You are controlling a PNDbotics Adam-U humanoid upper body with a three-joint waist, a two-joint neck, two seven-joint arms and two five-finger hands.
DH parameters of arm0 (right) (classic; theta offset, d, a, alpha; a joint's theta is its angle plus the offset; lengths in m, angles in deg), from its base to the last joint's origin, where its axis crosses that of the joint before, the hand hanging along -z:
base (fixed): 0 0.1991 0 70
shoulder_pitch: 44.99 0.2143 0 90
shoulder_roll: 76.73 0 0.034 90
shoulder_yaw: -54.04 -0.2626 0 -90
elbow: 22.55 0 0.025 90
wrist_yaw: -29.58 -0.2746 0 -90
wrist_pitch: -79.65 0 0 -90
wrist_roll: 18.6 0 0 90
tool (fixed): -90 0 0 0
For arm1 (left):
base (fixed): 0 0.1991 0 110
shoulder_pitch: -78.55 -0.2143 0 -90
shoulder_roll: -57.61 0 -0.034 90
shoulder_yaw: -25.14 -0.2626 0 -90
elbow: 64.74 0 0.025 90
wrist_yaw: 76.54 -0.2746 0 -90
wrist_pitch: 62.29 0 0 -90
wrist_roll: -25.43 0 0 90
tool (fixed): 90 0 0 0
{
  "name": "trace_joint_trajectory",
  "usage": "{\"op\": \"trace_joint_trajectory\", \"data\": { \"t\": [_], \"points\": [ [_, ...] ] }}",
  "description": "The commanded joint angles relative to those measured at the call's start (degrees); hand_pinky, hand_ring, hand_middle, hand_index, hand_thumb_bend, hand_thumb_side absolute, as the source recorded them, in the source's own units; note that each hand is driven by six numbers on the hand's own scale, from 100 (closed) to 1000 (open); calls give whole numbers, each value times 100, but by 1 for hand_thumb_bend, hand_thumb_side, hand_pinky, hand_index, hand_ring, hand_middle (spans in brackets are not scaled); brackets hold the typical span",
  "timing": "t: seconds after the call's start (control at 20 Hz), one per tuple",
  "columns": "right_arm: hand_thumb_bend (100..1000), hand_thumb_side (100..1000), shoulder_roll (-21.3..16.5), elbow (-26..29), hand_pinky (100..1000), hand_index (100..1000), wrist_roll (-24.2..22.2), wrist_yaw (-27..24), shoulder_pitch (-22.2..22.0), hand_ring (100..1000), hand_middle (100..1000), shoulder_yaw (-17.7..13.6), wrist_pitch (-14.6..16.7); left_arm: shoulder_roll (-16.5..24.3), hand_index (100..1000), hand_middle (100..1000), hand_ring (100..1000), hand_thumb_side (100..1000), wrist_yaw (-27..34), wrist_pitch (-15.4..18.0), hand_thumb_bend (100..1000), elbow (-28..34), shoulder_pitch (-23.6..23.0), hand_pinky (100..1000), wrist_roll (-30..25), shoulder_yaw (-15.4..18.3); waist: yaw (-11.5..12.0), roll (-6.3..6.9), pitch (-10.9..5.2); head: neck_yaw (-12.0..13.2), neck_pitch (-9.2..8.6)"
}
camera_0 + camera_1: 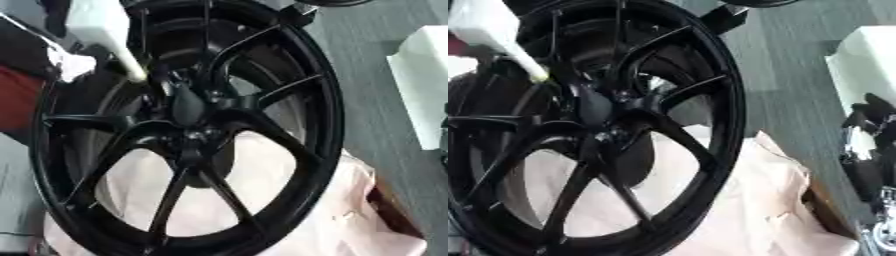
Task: Pull the pin out of the wheel hub.
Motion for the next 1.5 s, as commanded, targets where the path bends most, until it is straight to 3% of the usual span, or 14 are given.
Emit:
{"op": "trace_joint_trajectory", "data": {
  "t": [0.05,0.6,0.65,0.7,0.75,0.9,0.95,1.0,1.05,1.1,1.2,1.5],
  "points": [
    [100,591,-70,71,770,842,13,-24,-33,797,694,-65,38,295,461,252,460,256,-42,-21,100,-471,-19,648,437,568,29,-31,-172,-27,-44],
    [100,586,-67,71,771,842,38,-37,-72,798,696,-115,102,468,480,253,464,262,-287,330,100,-2831,-643,645,1573,1651,73,-92,-216,7,-53],
    [100,598,-67,71,771,842,41,-39,-72,798,697,-117,107,478,486,258,468,185,-271,368,100,-2968,-707,648,1622,1706,77,-99,-216,25,-50],
    [100,587,-69,71,771,842,42,-41,-72,798,697,-119,114,487,493,266,471,260,-263,401,100,-3082,-771,651,1667,1755,78,-107,-218,38,-49],
    [100,588,-71,71,771,842,42,-43,-72,798,697,-121,123,497,505,279,479,259,-280,434,100,-3170,-836,658,1711,1792,79,-113,-219,48,-48],
    [100,588,-71,71,770,843,50,-59,-74,799,697,-132,145,502,609,390,540,253,-306,571,100,-3332,-1019,703,1663,1827,83,-131,-226,75,-56],
    [100,588,-71,71,770,843,46,-66,-72,799,697,-130,147,505,675,465,587,241,-321,623,100,-3373,-1070,732,1596,1826,81,-137,-228,81,-63],
    [100,587,-72,71,771,843,38,-73,-73,799,697,-126,148,499,781,593,692,214,-339,677,100,-3423,-1110,786,1495,1835,79,-144,-232,85,-71],
    [100,587,-74,71,771,843,32,-77,-76,799,697,-127,151,497,853,727,797,282,-372,733,100,-3474,-1137,843,1367,1842,76,-148,-238,88,-79],
    [100,586,-75,71,771,842,31,-80,-79,799,697,-131,157,501,902,801,861,612,-437,800,100,-3523,-1154,891,1218,1851,74,-152,-243,89,-83],
    [100,587,-71,71,771,843,33,-87,-86,799,698,-140,165,502,933,838,892,904,-607,950,309,-3601,-1176,920,968,1904,78,-156,-252,87,-83],
    [100,587,-72,71,771,843,24,-112,-82,799,698,-143,159,463,930,835,888,953,-754,1114,291,-3669,-1202,914,713,2059,108,-155,-271,87,-75]
  ]
}}
